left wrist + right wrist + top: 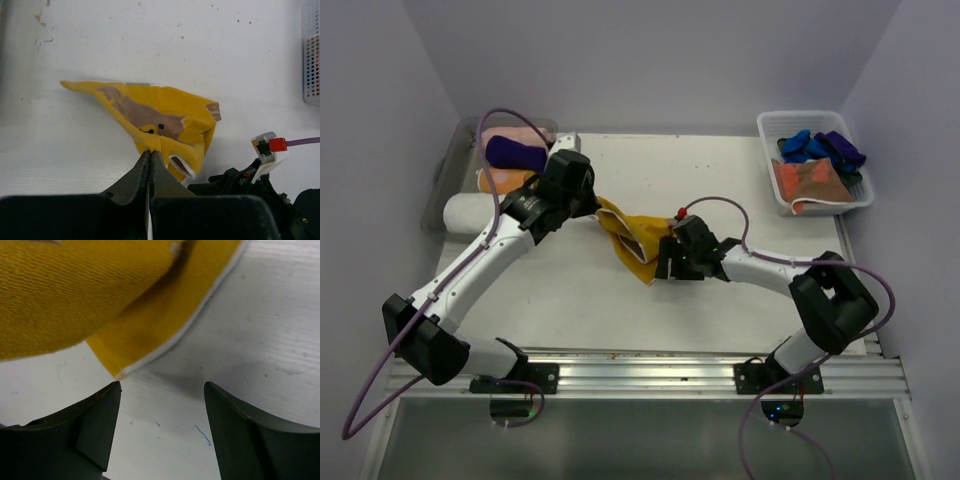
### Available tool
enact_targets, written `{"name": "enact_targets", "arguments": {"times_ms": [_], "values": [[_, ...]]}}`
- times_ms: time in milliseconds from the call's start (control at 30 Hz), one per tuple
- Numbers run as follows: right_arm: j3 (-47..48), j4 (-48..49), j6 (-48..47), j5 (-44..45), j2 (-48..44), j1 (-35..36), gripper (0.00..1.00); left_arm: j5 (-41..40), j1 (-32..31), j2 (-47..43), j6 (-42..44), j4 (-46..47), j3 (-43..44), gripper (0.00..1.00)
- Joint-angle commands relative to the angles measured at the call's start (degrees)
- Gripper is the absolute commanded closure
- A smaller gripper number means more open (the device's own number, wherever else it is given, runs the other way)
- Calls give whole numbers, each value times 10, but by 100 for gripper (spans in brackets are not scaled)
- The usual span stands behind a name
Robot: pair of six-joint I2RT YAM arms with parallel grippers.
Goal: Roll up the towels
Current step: Flatten the towel
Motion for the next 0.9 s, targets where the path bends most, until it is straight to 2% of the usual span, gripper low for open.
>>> {"name": "enact_targets", "arguments": {"times_ms": [0,267,333,367,433,533,667,767,867], "values": [[41,32,29,58,30,41,29,-1,5,-8,21,3,11,100],[77,29,50,149,99,96,33,6,10,-5,28,3,20,100],[85,30,57,175,119,103,37,7,9,-5,28,4,22,100],[89,29,57,184,125,103,44,8,11,-5,29,3,22,100],[97,15,57,208,133,103,74,7,11,-7,30,1,24,100],[99,-17,57,243,127,103,100,3,12,-6,32,-4,30,100],[81,-40,37,277,64,80,100,5,23,-10,37,-9,32,100],[51,-57,2,291,2,33,100,7,33,-23,37,-9,23,100],[12,-67,-50,274,-93,-56,100,9,53,-37,46,-7,16,100]]}}
